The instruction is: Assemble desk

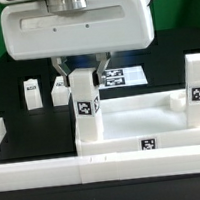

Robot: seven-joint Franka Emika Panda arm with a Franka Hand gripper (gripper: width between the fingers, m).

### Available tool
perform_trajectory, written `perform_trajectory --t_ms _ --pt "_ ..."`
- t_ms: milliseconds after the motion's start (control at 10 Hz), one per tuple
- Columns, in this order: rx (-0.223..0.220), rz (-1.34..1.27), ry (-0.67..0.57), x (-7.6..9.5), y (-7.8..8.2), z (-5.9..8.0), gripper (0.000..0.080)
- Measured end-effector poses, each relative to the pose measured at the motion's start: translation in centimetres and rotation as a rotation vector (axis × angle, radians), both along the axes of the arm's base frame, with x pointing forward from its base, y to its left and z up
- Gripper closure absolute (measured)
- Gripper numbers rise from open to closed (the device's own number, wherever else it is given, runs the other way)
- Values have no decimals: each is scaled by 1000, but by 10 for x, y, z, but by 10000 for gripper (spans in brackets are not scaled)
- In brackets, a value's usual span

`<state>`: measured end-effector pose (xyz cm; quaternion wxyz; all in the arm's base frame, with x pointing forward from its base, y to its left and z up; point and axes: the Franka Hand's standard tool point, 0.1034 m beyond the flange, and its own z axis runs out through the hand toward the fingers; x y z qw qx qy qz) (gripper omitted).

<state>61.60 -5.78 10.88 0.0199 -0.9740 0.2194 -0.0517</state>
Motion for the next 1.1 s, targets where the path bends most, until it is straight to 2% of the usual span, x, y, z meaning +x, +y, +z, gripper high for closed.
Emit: perform_trajectory --t_ms 400,700,800,900,1000,1100 --pt "60 -415 36 0 2 0 509" --pt "58 -400 35 0 2 0 485" --pt "55 -373 36 0 2 -1 312" --pt "47 -314 36 -1 1 -2 312" --pt "34 -190 34 -1 1 -2 181" --pt "23 -81 31 -1 0 -2 159"
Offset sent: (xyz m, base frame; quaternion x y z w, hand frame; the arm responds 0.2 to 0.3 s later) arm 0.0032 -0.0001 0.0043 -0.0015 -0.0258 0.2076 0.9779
